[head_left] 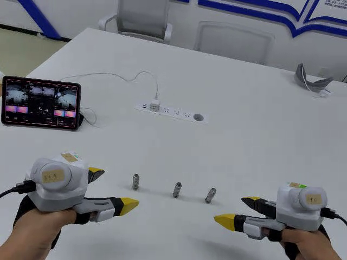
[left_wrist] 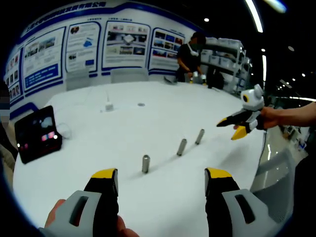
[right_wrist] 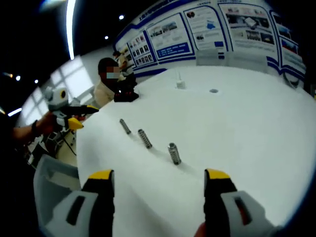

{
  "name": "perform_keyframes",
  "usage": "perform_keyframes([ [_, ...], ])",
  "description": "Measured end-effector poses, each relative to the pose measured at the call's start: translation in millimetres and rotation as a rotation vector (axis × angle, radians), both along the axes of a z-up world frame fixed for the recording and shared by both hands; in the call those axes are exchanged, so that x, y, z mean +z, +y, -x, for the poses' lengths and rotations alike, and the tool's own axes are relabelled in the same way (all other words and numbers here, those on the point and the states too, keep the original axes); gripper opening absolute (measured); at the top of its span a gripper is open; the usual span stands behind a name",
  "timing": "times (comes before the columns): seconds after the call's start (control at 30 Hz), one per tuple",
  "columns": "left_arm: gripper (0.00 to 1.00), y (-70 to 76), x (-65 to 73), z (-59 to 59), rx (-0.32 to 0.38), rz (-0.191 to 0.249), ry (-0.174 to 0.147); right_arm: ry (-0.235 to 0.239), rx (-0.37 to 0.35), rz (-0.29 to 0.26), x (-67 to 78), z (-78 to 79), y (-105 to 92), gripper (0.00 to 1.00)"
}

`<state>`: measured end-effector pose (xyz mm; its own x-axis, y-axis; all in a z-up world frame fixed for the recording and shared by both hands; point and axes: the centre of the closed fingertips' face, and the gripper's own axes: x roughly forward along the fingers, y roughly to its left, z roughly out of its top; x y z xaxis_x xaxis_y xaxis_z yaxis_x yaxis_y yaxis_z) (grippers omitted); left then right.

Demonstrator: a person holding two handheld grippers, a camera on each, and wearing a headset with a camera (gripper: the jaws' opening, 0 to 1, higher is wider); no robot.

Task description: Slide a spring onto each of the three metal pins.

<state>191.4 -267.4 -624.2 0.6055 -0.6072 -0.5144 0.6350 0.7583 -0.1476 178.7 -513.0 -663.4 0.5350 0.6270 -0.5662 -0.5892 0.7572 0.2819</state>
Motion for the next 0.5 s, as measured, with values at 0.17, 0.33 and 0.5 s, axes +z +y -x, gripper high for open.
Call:
perform_keyframes([
  [0.17, 0.71, 0.8, 2.1, -0.7, -0.004, 0.007, 0.000, -0.024, -0.008, 0.009, 6.7, 6.7, 3.8, 0.78],
  [0.33, 0.70, 1.2, 5.4, 0.1, -0.013, 0.017, -0.004, -0.039, -0.012, 0.011, 12.0, 10.0, 7.4, 0.80],
  [0.5, 0.71, 5.2, 4.7, 1.7, -0.021, 0.012, -0.003, -0.035, -0.008, 0.019, 9.0, 16.1, 10.7, 0.81],
])
